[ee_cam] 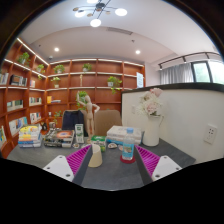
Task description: Pour water
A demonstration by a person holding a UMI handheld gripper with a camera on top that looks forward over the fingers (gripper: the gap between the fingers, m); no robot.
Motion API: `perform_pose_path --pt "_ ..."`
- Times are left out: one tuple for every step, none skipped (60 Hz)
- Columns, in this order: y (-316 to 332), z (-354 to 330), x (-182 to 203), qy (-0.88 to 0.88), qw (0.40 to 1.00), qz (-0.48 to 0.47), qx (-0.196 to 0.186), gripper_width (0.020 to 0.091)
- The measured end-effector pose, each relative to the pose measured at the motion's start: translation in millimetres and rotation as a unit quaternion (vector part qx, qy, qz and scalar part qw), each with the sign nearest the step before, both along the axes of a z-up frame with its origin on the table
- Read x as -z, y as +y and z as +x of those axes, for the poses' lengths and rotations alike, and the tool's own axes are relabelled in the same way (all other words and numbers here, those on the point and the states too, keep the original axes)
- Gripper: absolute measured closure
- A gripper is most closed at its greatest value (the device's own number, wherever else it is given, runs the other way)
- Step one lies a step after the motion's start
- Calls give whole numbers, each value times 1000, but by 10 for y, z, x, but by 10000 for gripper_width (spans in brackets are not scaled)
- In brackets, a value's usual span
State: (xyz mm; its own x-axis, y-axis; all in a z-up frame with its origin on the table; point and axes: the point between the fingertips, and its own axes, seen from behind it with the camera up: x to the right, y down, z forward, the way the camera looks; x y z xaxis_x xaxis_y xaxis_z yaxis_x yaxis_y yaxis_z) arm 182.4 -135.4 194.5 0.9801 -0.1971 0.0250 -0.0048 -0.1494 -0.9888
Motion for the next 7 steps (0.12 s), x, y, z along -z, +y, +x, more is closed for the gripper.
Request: perform_pose_path --pt "-30 -47 -18 -2 1000 -3 -2 257" --pt "-49 -75 -26 -4 1000 -5 -5 255" --pt "-67 -100 -34 -6 1000 -6 -8 254" --pt "-83 -122 -41 -8 1000 -7 -11 254" --pt "-97 -145 -48 -10 1000 -8 -15 256" --pt "-111 -167 -55 -12 1000 -9 -19 256" --pt "-99 -170 -47 -15 1000 -8 -23 257"
